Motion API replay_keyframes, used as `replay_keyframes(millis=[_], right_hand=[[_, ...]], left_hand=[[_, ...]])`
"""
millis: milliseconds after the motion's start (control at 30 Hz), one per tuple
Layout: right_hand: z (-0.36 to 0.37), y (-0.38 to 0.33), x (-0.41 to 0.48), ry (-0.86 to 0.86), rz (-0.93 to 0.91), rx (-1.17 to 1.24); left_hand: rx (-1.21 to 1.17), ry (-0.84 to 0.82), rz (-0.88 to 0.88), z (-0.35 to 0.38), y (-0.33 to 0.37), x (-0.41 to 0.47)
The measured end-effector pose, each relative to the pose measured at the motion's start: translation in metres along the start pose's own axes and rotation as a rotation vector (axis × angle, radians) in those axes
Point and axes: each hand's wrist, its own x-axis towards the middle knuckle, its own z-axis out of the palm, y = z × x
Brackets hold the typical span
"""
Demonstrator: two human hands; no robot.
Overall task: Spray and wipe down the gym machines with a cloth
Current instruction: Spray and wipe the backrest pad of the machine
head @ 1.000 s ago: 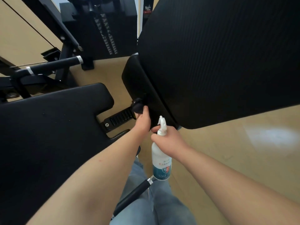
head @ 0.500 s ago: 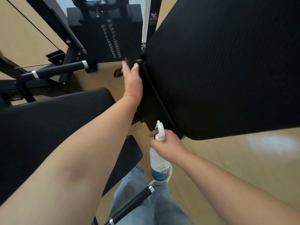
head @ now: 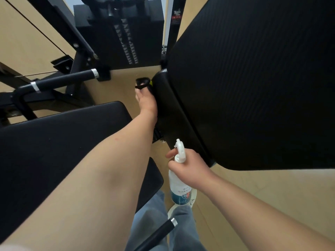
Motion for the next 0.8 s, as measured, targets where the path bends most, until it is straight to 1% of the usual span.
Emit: replay_keyframes(millis=[67, 200, 300, 467, 567, 633, 733, 800], right_hand=[[0.001, 0.005, -0.001, -0.002, 0.006, -0.022], [0.003, 0.010, -0.008, -0.007, 0.047, -0.061], [0.005, 0.011, -0.017, 0.006, 0.062, -0.102], [0.012, 0.025, -0.026, -0.010, 0.008, -0.162], [0.017, 0.040, -0.034, -0.024, -0.005, -0.219], [0.017, 0.051, -0.040, -0.020, 0.040, -0.197], [0.013, 0.064, -0.051, 0.002, 0.113, -0.137], [0.006, 0.072, -0.061, 0.050, 0.160, -0.098]], left_hand=[[-0.005, 0.047, -0.035, 0.004, -0.003, -0.005], [0.000, 0.067, -0.144, 0.005, -0.023, -0.025], [-0.028, 0.061, -0.185, 0.004, -0.051, -0.055], [0.020, 0.089, -0.292, 0.010, -0.085, -0.089], [-0.059, 0.102, -0.375, 0.013, -0.091, -0.102], [-0.119, 0.088, -0.403, 0.015, -0.095, -0.111], [-0.066, 0.081, -0.424, 0.021, -0.099, -0.129], [-0.019, 0.053, -0.445, 0.032, -0.089, -0.155]])
